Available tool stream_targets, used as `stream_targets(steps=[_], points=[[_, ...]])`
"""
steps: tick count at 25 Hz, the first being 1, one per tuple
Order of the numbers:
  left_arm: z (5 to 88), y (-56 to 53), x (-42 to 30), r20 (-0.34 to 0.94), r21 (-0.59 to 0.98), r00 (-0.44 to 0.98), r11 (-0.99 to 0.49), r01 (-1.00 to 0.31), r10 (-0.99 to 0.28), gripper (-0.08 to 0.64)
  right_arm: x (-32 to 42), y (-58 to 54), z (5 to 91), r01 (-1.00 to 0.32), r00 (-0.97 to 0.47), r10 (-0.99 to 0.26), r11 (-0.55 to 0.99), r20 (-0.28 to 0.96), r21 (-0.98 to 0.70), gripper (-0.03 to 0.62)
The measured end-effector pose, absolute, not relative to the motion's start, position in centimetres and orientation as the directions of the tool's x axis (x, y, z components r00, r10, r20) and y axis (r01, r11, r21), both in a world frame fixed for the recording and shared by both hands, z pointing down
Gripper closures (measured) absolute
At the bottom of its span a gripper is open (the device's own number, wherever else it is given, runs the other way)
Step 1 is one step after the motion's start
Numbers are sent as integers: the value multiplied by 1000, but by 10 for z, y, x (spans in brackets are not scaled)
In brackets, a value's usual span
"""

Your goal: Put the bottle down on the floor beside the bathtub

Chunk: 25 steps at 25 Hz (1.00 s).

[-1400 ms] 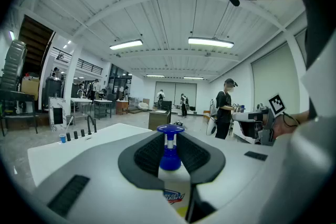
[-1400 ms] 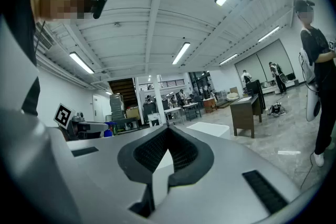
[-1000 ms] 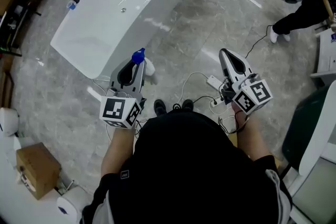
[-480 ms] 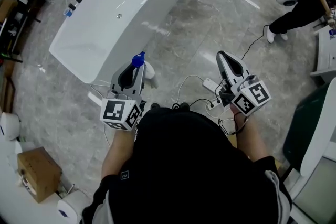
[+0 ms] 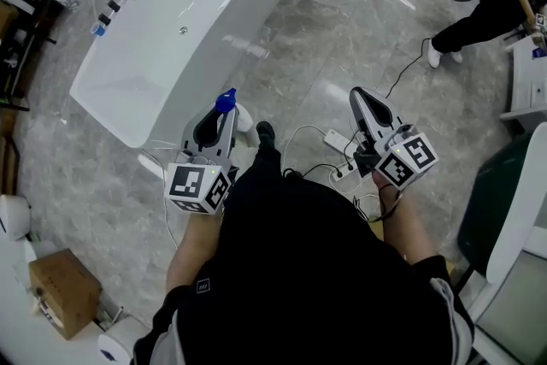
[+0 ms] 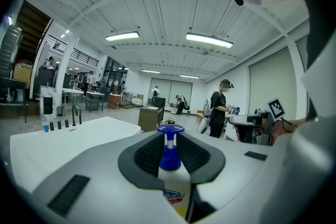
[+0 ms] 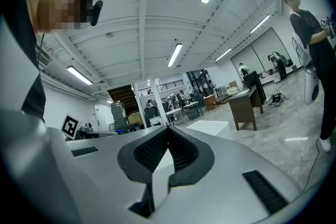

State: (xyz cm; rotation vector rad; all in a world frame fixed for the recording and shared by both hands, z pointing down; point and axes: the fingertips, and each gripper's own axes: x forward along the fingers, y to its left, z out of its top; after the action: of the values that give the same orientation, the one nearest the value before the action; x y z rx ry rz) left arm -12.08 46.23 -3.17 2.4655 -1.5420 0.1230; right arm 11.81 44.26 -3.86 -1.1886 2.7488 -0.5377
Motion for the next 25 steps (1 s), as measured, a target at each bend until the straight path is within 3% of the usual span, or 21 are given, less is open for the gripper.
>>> stream_targets(steps=[8,25], points=[[-32,347,-131,147,163,471,-448,-879,-870,479,65,346,-42,-684,-717,-692,677,80,-272,563],[-25,160,-171,176,166,519,-494,-853,-837,479,4,156,-24,-675,-719,-686,653,108,-345,563]])
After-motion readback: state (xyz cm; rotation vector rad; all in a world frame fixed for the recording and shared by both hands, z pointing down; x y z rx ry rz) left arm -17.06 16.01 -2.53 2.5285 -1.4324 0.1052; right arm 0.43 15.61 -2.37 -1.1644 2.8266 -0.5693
